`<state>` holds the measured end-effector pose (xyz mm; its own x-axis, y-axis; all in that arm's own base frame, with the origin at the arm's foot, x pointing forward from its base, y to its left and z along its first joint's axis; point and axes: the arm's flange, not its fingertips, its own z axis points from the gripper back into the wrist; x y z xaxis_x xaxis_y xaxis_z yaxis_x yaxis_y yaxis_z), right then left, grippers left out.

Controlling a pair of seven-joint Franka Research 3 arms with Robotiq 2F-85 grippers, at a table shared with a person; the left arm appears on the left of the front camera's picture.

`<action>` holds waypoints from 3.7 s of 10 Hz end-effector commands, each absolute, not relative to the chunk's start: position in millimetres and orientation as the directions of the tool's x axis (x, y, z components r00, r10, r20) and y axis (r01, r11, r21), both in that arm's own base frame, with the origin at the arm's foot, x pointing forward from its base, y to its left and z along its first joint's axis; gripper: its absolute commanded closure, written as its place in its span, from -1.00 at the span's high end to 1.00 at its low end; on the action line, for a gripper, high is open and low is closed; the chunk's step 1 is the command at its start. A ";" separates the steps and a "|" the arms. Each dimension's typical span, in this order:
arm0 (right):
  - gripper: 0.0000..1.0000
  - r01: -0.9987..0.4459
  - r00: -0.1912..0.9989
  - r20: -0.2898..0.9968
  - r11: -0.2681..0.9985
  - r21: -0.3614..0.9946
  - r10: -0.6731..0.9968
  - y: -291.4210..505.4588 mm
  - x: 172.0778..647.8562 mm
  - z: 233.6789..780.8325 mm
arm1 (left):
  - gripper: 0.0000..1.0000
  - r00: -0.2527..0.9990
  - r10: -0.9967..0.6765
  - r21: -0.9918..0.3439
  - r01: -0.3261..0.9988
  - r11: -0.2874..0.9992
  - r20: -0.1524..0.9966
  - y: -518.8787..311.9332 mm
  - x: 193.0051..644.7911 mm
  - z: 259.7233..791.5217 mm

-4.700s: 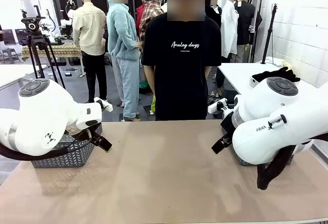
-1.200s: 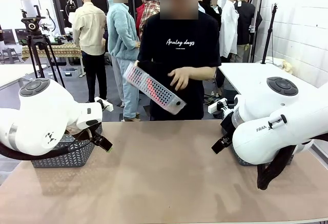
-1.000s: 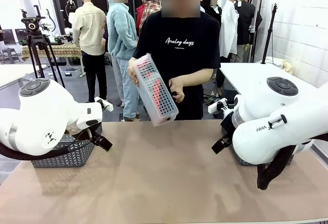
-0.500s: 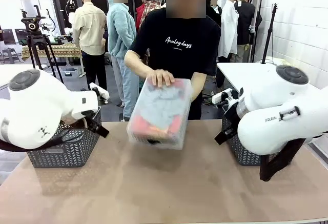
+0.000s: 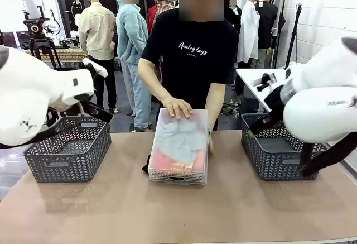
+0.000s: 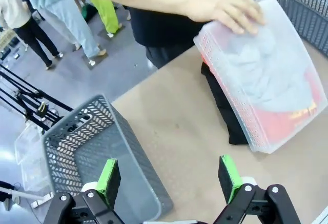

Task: Sort the tops and bottoms.
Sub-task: Lift clothes from the center of the table with your left hand.

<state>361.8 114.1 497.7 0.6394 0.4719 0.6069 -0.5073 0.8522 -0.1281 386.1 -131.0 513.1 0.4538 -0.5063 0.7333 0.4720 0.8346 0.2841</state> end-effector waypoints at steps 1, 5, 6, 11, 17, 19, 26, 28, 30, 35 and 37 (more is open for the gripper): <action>1.00 -0.536 0.629 0.628 0.841 -0.076 0.458 90.4 330.7 506.5 | 1.00 0.468 -0.534 0.357 0.417 0.836 0.704 -83.2 313.4 481.4; 1.00 -0.576 0.643 0.590 0.816 -0.046 0.488 110.0 350.2 503.9 | 1.00 0.446 -0.532 0.333 0.450 0.829 0.720 -100.0 382.4 520.9; 1.00 -0.570 0.659 0.597 0.822 0.000 0.458 103.3 348.3 509.4 | 1.00 0.450 -0.524 0.291 0.489 0.822 0.724 -87.6 378.4 526.5; 1.00 -0.555 0.711 0.567 0.827 0.089 0.416 83.7 354.5 505.1 | 1.00 0.472 -0.626 0.161 0.705 0.691 0.621 -64.3 366.4 542.9; 1.00 -0.550 0.730 0.532 0.831 0.085 0.429 86.0 350.0 495.0 | 1.00 0.499 -0.690 0.152 0.742 0.653 0.524 -66.0 361.5 530.8; 1.00 -0.550 0.730 0.532 0.831 0.085 0.429 86.0 350.0 495.0 | 1.00 0.499 -0.690 0.152 0.742 0.653 0.524 -66.0 361.5 530.8; 1.00 -0.550 0.730 0.532 0.831 0.085 0.429 86.0 350.0 495.0 | 1.00 0.499 -0.690 0.152 0.742 0.653 0.524 -66.0 361.5 530.8; 1.00 -0.550 0.730 0.532 0.831 0.085 0.429 86.0 350.0 495.0 | 1.00 0.499 -0.690 0.152 0.742 0.653 0.524 -66.0 361.5 530.8; 1.00 -0.550 0.730 0.532 0.831 0.085 0.429 86.0 350.0 495.0 | 1.00 0.499 -0.690 0.152 0.742 0.653 0.524 -66.0 361.5 530.8; 1.00 -0.550 0.730 0.532 0.831 0.085 0.429 86.0 350.0 495.0 | 1.00 0.499 -0.690 0.152 0.742 0.653 0.524 -66.0 361.5 530.8; 1.00 -0.550 0.730 0.532 0.831 0.085 0.429 86.0 350.0 495.0 | 1.00 0.499 -0.690 0.152 0.742 0.653 0.524 -66.0 361.5 530.8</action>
